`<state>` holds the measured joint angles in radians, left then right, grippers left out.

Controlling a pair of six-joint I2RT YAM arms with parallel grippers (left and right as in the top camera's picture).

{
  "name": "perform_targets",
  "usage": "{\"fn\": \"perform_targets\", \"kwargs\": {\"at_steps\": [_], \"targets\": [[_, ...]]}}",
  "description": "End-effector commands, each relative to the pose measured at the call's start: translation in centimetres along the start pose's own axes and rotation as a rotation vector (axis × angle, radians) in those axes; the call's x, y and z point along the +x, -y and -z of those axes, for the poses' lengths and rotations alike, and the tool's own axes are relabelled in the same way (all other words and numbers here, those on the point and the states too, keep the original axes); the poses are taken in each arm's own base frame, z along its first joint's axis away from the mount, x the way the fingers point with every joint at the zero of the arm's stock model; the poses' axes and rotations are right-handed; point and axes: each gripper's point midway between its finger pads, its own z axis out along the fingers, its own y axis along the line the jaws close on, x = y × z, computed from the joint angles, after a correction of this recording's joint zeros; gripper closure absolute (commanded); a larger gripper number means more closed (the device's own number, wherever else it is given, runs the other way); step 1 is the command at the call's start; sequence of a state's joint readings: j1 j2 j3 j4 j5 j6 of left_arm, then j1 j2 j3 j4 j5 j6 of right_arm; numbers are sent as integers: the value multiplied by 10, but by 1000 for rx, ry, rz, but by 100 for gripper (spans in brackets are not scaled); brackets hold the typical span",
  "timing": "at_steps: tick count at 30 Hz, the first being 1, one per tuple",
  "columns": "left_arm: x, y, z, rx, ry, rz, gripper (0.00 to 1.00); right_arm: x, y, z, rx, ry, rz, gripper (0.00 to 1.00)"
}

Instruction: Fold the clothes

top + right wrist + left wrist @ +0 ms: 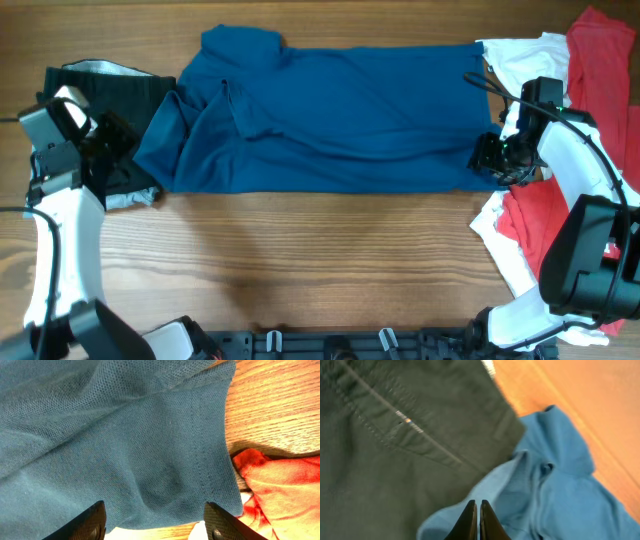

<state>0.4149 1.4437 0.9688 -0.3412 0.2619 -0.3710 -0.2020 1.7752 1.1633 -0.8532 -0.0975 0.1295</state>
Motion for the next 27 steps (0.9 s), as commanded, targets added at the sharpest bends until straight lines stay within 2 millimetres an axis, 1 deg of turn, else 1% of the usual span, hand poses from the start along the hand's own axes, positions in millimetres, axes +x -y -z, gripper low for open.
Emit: {"fn": "perform_targets", "kwargs": {"at_steps": [1,3,5,6,7,8,9,10,12,13,15,16,18,21,23,24,26,27], "targets": [[11,-23,-33,-47,-61,-1,96,8,1,-7,-10,-39,-10,37],[16,-41,-55,-73,-85,23,96,10,1,-7,-8,-48,-11,37],[20,-61,-71,-106,-101,50,96,11,1,-7,-7,-52,-10,37],[21,-78,-79,-140,-102,70,96,12,1,-7,-7,-55,-11,37],[20,-90,-83,-162,-97,85,96,12,1,-7,-7,-57,-11,37],[15,-114,-87,-190,-79,125,96,14,2,-7,-6,-63,-11,37],[12,-124,-87,-200,-65,142,96,15,2,-7,-6,-66,-12,37],[2,-137,-85,-211,-31,166,96,16,2,-7,-5,-72,-13,37],[-16,-155,-78,-221,33,190,96,17,2,-7,-5,-77,-14,37],[-26,-166,-72,-232,66,208,96,17,2,-7,-5,-77,-14,37],[-37,-177,-65,-244,94,227,96,17,2,-7,-5,-77,-15,37],[-43,-178,-63,-239,105,230,96,17,2,-7,-5,-77,-14,37],[-49,-170,-63,-197,107,225,96,17,2,-7,-5,-77,-15,37],[-48,-147,-68,-105,82,216,96,17,2,-7,-5,-77,-16,37],[-51,-135,-64,-88,74,203,96,17,2,-7,-5,-77,-15,36],[-55,-128,-58,-78,75,197,96,17,2,-7,-5,-77,-16,36],[-68,-105,-40,-27,87,176,83,15,1,-4,-6,-68,-15,34],[-77,-86,-25,9,99,156,80,11,0,2,-8,-52,-13,31]]}}
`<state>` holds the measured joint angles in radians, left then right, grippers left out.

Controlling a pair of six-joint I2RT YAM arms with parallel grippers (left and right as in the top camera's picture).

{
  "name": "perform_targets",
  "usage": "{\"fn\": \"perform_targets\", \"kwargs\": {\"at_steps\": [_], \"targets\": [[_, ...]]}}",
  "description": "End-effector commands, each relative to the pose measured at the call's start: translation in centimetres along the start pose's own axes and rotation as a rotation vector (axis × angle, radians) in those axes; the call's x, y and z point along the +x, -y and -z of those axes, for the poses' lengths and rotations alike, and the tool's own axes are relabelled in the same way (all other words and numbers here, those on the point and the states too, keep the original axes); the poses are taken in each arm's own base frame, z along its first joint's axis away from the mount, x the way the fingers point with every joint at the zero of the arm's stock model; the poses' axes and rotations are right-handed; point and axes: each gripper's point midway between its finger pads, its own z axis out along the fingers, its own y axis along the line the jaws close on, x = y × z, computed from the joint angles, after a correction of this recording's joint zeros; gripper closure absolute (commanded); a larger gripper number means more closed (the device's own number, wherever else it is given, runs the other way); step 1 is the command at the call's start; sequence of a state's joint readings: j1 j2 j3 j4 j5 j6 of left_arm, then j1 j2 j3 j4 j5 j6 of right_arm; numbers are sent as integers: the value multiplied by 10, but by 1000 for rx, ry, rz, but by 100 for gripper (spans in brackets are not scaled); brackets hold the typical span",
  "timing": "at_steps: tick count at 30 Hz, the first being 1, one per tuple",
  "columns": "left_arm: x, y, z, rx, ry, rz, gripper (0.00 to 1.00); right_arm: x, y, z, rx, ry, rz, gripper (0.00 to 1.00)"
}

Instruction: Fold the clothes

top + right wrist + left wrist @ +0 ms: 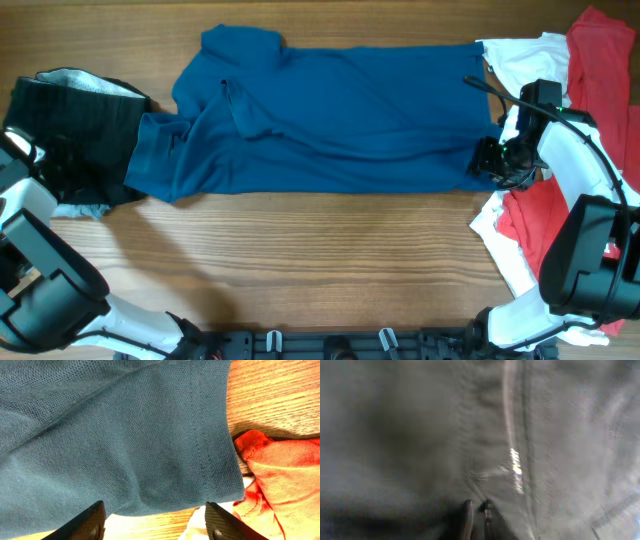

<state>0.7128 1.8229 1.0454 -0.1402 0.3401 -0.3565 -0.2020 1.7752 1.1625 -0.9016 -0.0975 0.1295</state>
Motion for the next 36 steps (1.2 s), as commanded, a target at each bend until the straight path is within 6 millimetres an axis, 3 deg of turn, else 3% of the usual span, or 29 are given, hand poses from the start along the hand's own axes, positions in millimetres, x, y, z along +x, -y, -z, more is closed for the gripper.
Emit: {"fn": "perform_targets", "kwargs": {"at_steps": [1,3,5,8,11,13,16,21,26,29,36], "targets": [[-32,72,56,158,74,-90,73,-5,-2,8,-17,16,-6,30],[-28,111,89,203,75,-179,58,-18,-6,31,-27,84,0,28],[-7,153,110,236,49,-318,33,-27,-15,57,-64,161,14,23],[42,196,117,274,-68,-460,26,-33,-24,95,-103,273,33,12],[73,218,111,270,-107,-540,21,-40,-34,126,-145,395,117,7],[85,232,104,298,-113,-588,20,-46,-48,142,-208,465,187,7],[90,247,91,319,-122,-644,20,-51,-59,148,-264,496,207,8],[85,277,34,315,-182,-715,19,-51,-60,147,-270,491,216,8],[82,291,-35,308,-208,-733,20,-46,-59,144,-268,469,215,7],[93,294,-72,327,-199,-767,20,-43,-59,142,-268,456,212,8],[120,307,-128,398,-132,-837,22,-34,-57,138,-266,414,203,9]]}}
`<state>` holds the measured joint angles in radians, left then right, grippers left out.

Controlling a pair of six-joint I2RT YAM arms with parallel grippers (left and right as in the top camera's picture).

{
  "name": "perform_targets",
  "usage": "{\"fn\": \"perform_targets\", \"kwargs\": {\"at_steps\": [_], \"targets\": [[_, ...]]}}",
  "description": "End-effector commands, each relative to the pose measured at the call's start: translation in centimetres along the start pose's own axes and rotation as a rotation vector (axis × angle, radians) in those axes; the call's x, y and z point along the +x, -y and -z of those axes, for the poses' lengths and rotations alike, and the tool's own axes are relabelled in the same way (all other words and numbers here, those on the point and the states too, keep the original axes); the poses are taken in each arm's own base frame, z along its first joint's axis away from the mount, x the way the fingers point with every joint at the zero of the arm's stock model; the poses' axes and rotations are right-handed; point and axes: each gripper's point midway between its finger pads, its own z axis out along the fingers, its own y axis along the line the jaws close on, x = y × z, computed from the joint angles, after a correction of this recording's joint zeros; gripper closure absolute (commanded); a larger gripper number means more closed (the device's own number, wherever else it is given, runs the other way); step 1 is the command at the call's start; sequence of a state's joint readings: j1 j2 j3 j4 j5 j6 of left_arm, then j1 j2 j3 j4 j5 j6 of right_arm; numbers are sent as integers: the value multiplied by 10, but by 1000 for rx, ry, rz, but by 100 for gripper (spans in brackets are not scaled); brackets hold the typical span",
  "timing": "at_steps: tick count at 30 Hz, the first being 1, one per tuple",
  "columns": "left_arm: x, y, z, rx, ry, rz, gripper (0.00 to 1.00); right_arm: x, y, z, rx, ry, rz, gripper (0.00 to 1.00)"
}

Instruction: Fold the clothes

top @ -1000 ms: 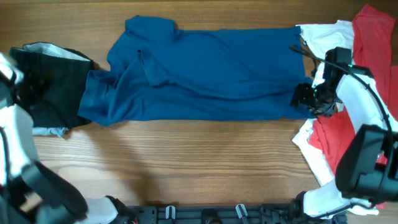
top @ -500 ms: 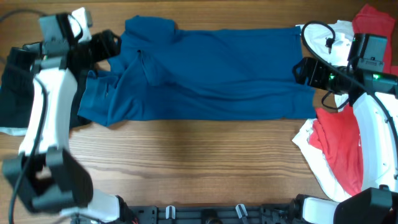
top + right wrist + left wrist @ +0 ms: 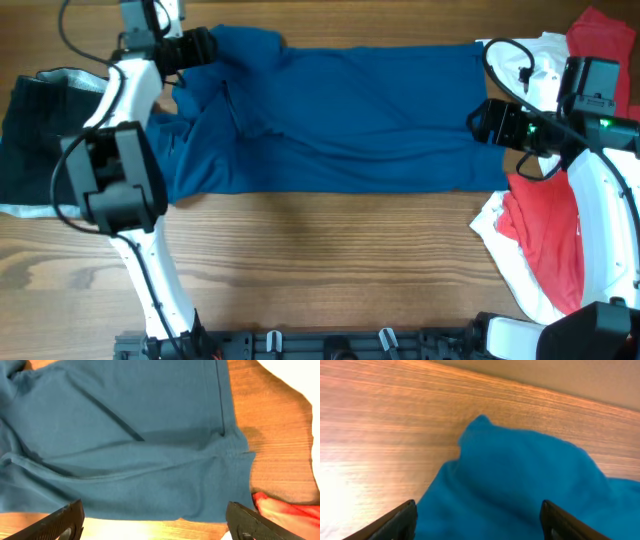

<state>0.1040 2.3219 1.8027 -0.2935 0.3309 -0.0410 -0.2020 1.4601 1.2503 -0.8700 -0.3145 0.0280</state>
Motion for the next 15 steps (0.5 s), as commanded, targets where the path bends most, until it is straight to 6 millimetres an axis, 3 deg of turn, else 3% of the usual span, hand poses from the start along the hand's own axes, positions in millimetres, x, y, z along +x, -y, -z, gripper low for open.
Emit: {"fn": "perform_targets", "kwargs": {"at_steps": [1,7,10,11,12,14,15], "targets": [[2,9,-29,24,35,-68,23,-3,-3,4,-21,3,9,9],[3,-4,-47,-30,80,-83,24,-1,-3,4,-20,-5,6,10],[8,-3,-51,-20,71,-83,42,-3,-3,4,-21,4,-4,12],[8,1,-52,-9,68,-85,53,-3,-3,4,-20,4,-5,14],[9,2,-52,-7,68,-86,83,-3,-3,4,-20,4,-4,15],[8,5,-52,-4,68,-88,95,-3,-3,4,-20,4,-5,17],[11,6,-52,3,55,-86,96,-3,-3,4,-20,6,-4,18]]}}
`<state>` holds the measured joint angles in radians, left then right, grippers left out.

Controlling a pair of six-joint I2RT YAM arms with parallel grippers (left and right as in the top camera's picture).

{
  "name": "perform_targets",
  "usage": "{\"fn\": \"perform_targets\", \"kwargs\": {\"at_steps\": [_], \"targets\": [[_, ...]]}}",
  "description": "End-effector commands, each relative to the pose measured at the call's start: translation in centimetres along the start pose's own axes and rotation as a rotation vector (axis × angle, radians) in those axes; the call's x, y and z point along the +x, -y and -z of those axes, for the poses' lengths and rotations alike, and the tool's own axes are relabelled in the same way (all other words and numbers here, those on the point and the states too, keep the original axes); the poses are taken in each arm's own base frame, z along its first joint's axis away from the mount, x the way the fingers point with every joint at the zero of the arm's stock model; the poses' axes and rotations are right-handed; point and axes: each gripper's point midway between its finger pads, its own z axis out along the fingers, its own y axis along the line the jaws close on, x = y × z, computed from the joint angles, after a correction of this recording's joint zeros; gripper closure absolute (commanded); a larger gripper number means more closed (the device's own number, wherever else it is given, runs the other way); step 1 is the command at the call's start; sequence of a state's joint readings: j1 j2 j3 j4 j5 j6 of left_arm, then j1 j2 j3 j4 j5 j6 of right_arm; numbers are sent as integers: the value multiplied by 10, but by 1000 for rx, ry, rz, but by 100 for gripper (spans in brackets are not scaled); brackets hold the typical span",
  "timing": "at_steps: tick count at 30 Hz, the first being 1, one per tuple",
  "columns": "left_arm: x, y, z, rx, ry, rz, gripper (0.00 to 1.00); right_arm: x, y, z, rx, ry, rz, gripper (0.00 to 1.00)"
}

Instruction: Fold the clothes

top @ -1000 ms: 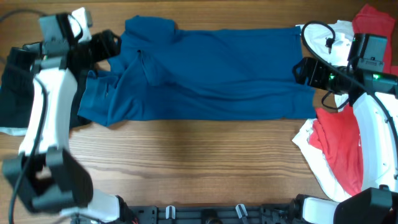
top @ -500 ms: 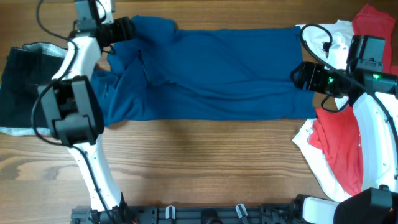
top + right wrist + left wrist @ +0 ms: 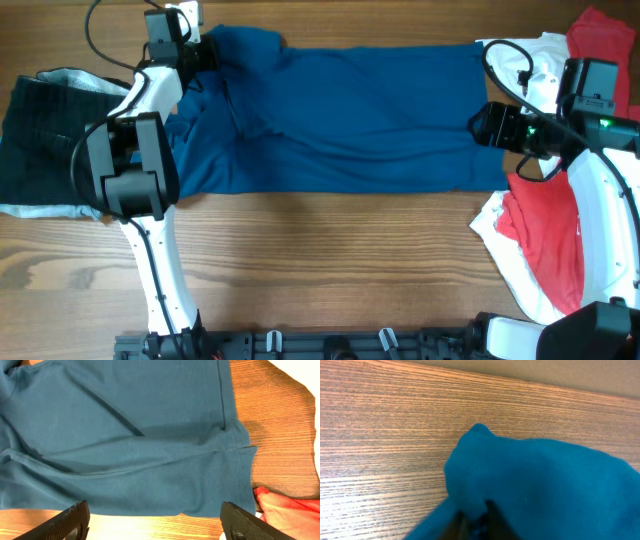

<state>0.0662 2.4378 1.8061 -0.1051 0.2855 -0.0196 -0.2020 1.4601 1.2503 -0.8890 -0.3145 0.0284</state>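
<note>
A blue shirt (image 3: 340, 110) lies spread flat across the far half of the table. My left gripper (image 3: 205, 52) is at the shirt's far left corner; in the left wrist view its fingers (image 3: 492, 517) stand close together, shut on a fold of the blue shirt (image 3: 545, 485) over bare wood. My right gripper (image 3: 478, 125) hovers above the shirt's right edge, open wide, with the blue shirt (image 3: 125, 435) spread below the right gripper (image 3: 155, 525) and nothing between its fingers.
Black trousers (image 3: 60, 130) lie at the left edge of the table. A pile of red cloth (image 3: 600, 70) and white cloth (image 3: 520, 55) sits at the right, with the red cloth (image 3: 290, 512) just beside the shirt's near right corner.
My left gripper was open over the shirt's far left corner and is now shut on the fabric there. The right gripper stayed open in about the same place.
At first my left gripper was shut by the black trousers and the right was open, low at the shirt's near right corner. Then the left was farther left on the trousers. Later the left was open at the shirt's far left corner, the right raised; now the left grips that corner.
</note>
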Motion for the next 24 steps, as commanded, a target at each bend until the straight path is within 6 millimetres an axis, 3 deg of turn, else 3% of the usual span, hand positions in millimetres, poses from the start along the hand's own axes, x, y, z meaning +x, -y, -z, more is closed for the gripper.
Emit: {"fn": "perform_targets", "kwargs": {"at_steps": [1,5,7,11,15,20,24], "targets": [[4,7,-3,18,-27,-11,96,-9,-3,4,-21,29,4,19],[7,12,16,11,-94,10,96,-19,7,-2,29,60,-37,33],[-1,17,33,10,-106,14,96,-22,8,-6,28,63,-36,34],[-32,30,77,7,-77,52,96,-33,13,-21,27,81,-30,41],[-60,38,103,11,-12,78,96,-31,22,-47,30,42,-42,41],[-42,37,106,1,-86,125,96,-33,31,-81,22,20,-28,41],[-18,36,109,-13,-184,155,96,-68,39,-107,18,145,16,31]]}}
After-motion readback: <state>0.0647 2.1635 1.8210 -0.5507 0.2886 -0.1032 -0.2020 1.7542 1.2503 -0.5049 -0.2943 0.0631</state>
